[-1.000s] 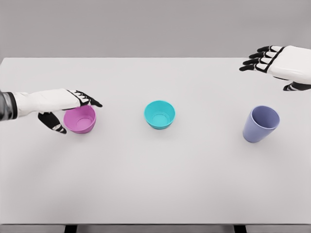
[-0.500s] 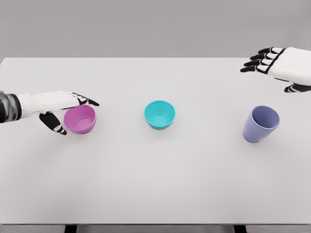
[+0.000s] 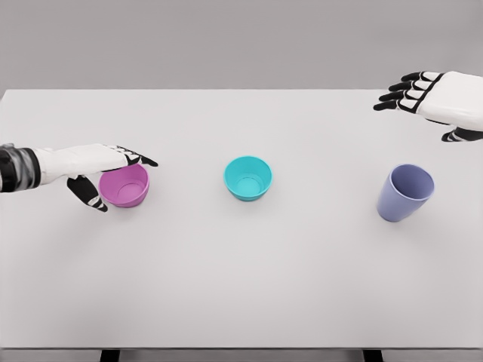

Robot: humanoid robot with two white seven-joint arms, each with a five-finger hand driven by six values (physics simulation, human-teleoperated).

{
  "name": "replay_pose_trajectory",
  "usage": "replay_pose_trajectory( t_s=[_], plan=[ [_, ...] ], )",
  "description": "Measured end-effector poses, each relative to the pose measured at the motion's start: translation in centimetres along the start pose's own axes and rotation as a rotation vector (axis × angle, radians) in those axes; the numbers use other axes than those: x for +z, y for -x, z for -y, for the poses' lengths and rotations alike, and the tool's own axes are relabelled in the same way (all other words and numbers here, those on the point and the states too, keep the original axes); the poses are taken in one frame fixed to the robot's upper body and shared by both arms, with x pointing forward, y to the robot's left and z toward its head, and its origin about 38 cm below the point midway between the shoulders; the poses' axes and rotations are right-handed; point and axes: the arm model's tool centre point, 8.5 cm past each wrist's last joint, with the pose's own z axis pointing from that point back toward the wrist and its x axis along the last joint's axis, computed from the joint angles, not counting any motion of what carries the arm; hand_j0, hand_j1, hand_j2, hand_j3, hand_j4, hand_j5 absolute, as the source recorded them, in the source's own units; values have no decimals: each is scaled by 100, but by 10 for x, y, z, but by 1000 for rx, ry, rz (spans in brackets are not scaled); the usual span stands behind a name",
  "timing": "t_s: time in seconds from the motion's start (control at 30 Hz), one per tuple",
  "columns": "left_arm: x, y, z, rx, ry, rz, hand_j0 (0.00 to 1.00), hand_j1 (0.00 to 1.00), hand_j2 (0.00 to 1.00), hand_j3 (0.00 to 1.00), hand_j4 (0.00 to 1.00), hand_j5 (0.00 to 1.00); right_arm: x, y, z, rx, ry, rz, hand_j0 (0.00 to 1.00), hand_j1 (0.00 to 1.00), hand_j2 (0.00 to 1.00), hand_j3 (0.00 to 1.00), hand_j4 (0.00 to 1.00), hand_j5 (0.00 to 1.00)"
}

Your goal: Stacking bowl and cup with both arms

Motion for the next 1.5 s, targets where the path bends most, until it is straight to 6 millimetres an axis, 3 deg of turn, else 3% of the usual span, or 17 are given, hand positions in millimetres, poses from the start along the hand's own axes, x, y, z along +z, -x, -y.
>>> replay_pose_trajectory(
  t_s=[1.03, 1.3, 1.4, 1.5],
  plan=[
    [-19, 9, 11, 17, 21, -20, 100, 100, 100, 100, 100, 100, 1, 0, -4, -4, -12, -1, 100, 100, 100, 100, 100, 100],
    [-21, 11, 12, 25, 20, -26, 80, 80, 80, 80, 80, 80, 4, 1, -6, -4, -25, -5, 100, 100, 100, 100, 100, 100],
    [-21, 11, 11, 25, 20, -27, 77, 77, 77, 77, 77, 77, 4, -2, -20, -24, -56, 2, 100, 100, 100, 100, 100, 100],
    [-20, 11, 6, 19, 11, -26, 75, 75, 75, 75, 75, 75, 5, -1, -21, -27, -59, -3, 100, 100, 100, 100, 100, 100]
  ],
)
